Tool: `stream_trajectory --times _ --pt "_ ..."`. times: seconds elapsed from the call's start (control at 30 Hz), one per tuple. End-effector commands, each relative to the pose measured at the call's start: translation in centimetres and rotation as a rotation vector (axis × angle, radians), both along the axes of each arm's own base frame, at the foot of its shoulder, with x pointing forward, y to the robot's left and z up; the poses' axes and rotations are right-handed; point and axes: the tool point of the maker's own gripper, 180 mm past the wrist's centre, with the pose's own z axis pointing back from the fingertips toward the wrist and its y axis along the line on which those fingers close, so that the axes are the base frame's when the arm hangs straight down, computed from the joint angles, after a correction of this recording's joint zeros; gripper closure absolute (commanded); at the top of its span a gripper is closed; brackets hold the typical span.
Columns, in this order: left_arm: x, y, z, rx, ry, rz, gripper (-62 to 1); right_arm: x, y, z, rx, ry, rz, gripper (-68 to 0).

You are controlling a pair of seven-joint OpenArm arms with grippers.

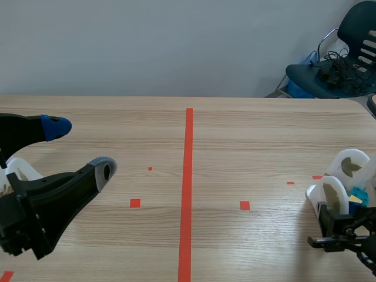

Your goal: Do the leaf sorting experiment

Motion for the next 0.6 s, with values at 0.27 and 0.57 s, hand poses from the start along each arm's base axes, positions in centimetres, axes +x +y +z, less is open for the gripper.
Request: stream_trajectory --times 0.27,0.57 --pt "0.1 -0.2 1.1 -0.016 -0.032 -0.011 -62.3 2.9 -0.9 7.1 -0.071 -0.174 0.056 -54.3" --pt "0.1 -0.2 1.1 -0.018 -0.033 -0.011 -62.3 5.0 2.6 16.3 -0.153 -0.244 0.214 -62.6"
